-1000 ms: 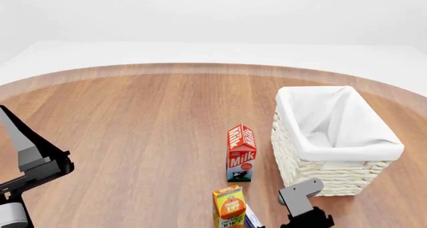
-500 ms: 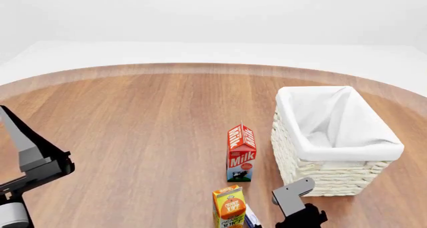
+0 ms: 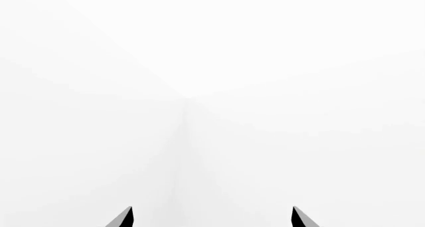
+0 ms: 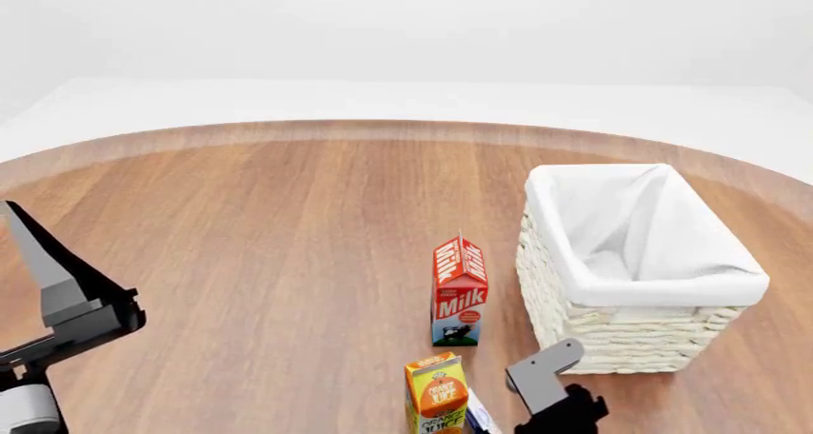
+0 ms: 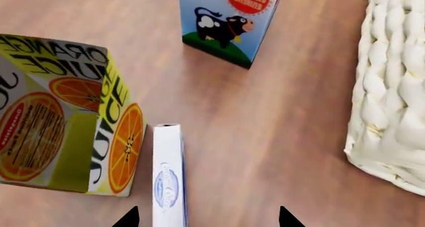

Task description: Pick up the cream cheese box and the butter, and put them in the basket.

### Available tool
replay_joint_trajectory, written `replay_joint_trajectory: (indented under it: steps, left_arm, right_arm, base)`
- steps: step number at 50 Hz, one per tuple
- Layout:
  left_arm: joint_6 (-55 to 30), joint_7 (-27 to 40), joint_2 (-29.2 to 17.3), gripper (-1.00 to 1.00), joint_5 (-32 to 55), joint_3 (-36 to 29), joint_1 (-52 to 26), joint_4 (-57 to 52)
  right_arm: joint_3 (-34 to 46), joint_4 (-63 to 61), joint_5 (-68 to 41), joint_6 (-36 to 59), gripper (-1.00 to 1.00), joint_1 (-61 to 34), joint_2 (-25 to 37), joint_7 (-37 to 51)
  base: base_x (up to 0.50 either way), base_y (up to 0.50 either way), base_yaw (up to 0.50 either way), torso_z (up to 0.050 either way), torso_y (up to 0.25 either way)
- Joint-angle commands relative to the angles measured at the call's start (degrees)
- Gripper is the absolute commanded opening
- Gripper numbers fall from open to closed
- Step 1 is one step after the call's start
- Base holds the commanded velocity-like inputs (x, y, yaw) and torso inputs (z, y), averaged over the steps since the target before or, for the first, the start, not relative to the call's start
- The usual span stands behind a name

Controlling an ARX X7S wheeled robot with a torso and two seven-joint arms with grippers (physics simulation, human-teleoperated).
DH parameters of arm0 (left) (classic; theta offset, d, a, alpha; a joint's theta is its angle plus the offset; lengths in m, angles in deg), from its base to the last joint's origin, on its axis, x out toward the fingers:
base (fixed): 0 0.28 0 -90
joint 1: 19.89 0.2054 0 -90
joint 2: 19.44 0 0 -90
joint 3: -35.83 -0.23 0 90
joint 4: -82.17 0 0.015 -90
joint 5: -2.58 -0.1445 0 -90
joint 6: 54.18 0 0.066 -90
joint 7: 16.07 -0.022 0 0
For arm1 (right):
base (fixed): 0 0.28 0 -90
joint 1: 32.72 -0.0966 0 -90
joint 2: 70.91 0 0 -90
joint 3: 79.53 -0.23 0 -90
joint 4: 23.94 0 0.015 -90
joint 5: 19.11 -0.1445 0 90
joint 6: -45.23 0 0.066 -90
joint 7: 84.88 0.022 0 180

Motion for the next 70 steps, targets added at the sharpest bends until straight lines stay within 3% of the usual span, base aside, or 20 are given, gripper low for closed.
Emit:
replay_joint_trajectory:
  steps: [1, 42, 43, 56, 70]
  left_arm:
    - [0.66, -1.08, 0.97, 1.0, -0.78, 1.38, -0.1, 0.77]
    - [1.09, -0.37, 0.31, 1.0, -0.73, 0.87, -0.15, 1.78]
    - [1.05, -0.37, 0.27, 1.0, -0.65, 0.91, -0.16, 1.76]
    - [1.1, -0.22, 0.11, 1.0, -0.69, 0.6, -0.14, 1.85]
    - [0.8, 0.0, -0.12, 1.0, -0.52, 0.58, -0.01, 1.36]
  right_arm:
    - [0.5, 2.85, 3.5, -2.06, 1.0, -0.44, -2.46, -3.43]
    - [4.9, 12.5, 7.97, -6.2, 1.0, -0.57, -7.58, -7.74]
    - [5.23, 12.3, 8.64, -6.7, -1.0, -0.53, -7.5, -7.64]
    - [7.39, 8.89, 11.84, -7.74, -1.0, -0.33, -5.72, -6.71]
    - [1.54, -5.4, 7.94, -5.71, -1.0, -0.16, 0.44, 0.63]
  base:
    - [0.0, 0.0, 0.0, 0.0, 0.0]
    - [0.0, 0.0, 0.0, 0.0, 0.0]
    - [0.0, 0.0, 0.0, 0.0, 0.0]
    - [0.0, 0.0, 0.0, 0.0, 0.0]
    - [0.0, 0.0, 0.0, 0.0, 0.0]
